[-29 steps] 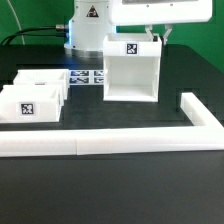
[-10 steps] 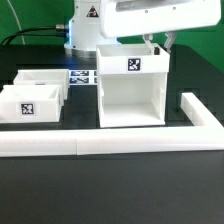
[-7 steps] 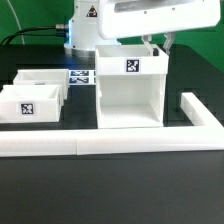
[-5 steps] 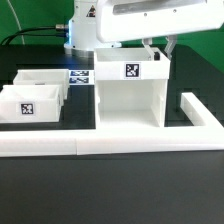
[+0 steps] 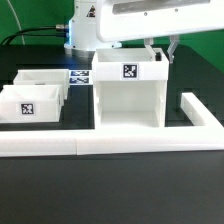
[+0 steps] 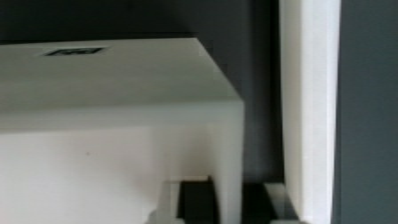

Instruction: Assemble drawer

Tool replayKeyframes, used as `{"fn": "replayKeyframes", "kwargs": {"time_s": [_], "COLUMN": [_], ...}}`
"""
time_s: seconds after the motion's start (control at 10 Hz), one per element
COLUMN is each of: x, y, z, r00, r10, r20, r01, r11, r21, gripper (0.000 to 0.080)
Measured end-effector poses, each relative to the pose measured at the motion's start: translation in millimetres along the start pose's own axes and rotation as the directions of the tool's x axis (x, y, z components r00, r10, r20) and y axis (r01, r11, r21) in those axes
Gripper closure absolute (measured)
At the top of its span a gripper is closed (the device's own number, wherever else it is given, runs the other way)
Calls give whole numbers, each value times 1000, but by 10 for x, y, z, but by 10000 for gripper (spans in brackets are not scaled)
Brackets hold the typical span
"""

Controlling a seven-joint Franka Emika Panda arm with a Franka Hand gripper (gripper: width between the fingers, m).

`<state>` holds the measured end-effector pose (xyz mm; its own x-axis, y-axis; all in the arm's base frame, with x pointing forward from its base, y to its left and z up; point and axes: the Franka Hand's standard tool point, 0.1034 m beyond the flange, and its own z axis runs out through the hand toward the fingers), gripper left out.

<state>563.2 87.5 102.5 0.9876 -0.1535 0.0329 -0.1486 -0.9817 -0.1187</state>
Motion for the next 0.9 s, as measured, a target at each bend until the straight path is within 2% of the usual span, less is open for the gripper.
{"fn": "replayKeyframes", "kwargs": {"time_s": [0.3,0.5,0.9], "x": [7,35,136], "y": [-25,-53,-63], "z": [6,30,-20], "r00": [982,933,712], "r10": [191,358,702], "r20": [-8,-26,-15], "r01": [-191,-358,-701], "r11": [982,934,711], "r21": [4,15,54], "gripper": [758,758,755]}}
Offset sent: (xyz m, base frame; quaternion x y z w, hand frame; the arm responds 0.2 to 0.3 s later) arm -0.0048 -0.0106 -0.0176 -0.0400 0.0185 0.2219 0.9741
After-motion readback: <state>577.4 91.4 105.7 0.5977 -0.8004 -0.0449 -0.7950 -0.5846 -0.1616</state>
